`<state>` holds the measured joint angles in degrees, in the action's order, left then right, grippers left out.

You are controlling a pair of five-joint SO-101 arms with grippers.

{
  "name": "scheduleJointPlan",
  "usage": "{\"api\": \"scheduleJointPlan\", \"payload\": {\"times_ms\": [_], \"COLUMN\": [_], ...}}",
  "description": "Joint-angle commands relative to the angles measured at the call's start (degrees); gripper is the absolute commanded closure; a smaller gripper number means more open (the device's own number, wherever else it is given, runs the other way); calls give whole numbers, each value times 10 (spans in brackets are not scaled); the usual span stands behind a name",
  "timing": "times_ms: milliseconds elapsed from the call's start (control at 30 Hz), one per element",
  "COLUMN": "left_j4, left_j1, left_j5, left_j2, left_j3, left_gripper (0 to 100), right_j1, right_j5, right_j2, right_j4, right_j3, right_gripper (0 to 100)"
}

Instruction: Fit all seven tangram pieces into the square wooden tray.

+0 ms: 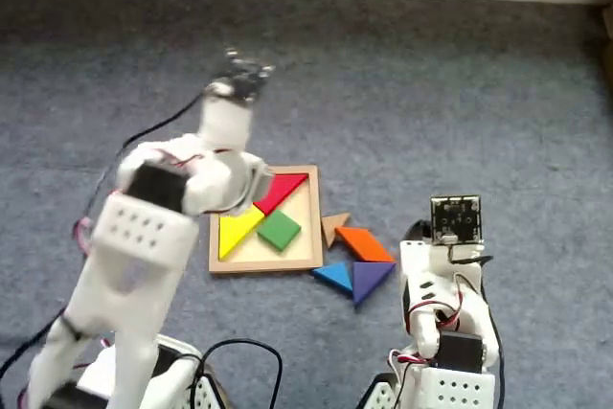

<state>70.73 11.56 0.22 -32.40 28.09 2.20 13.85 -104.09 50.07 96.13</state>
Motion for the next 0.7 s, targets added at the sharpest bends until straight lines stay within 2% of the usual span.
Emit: {"api": "scheduleJointPlan", "payload": {"times_ms": [0,100,233,300,400,667], "left_j4": [6,4,-10,-19,-41,-120], "left_j1": [-73,-129,-197,-231,-266,-313], "left_j5": [5,5,3,3,3,3], "left_j2": [-153,-222,-299,-332,-374,-451], "left_j3": [67,140,222,258,318,468], "left_gripper": [796,794,793,793,793,793], "right_j1": [4,-8,-73,-109,-146,-209], "right_j5": [19,20,20,28,82,87], "right_j2": [-3,-2,-1,-1,-1,24], "right_j4": [47,124,199,213,229,232], "right_j3": [-3,-86,-178,-199,-204,-204], "right_gripper": [971,971,971,971,971,962]}}
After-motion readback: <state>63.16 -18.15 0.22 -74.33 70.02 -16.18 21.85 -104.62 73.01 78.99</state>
